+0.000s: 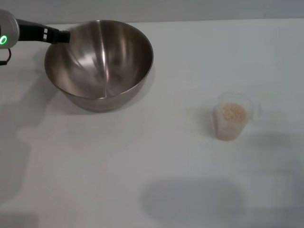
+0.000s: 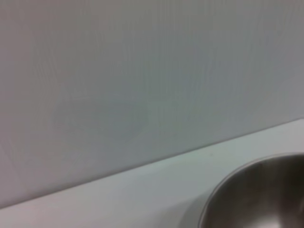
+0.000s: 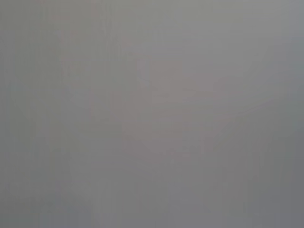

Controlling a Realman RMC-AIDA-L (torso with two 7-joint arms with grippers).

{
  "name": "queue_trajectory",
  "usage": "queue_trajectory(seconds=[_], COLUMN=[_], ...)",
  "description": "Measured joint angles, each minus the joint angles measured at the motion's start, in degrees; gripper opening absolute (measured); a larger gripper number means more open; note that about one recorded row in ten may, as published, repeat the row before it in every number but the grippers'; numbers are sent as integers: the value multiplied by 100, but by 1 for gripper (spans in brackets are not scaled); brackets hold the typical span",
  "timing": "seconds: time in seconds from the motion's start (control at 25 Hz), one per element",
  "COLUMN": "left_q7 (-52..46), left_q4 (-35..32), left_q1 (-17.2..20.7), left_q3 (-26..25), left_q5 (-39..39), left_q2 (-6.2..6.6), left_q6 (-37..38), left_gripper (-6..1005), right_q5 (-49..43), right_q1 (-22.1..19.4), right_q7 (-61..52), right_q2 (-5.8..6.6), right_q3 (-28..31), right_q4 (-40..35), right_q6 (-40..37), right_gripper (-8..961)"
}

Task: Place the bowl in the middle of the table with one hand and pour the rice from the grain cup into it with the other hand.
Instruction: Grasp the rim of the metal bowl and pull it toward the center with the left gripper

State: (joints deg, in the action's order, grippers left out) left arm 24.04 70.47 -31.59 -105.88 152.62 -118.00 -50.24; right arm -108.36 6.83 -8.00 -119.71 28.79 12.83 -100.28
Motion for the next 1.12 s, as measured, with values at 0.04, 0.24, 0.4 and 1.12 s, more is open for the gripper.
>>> queue_trajectory(seconds=[0.04, 0.24, 0.4, 1.12], left_q7=[4, 65, 138, 145], left_q4=[-30, -192, -395, -738], left_q1=[-1, -16, -69, -99], left_q3=[4, 47, 67, 215], left_q5=[-4, -5, -5, 0], left_q2=[0, -10, -22, -38], left_q6=[4, 13, 93, 217], left_gripper=[761, 760, 759, 704], right_q5=[0, 0, 6, 30], right_q1=[0, 0, -7, -24], right_q7=[0, 0, 0, 0], right_q2=[0, 0, 0, 0], right_q3=[-10, -14, -82, -146], right_q4=[0, 0, 0, -27], right_q6=[0, 0, 0, 8], right_gripper=[750, 751, 751, 750])
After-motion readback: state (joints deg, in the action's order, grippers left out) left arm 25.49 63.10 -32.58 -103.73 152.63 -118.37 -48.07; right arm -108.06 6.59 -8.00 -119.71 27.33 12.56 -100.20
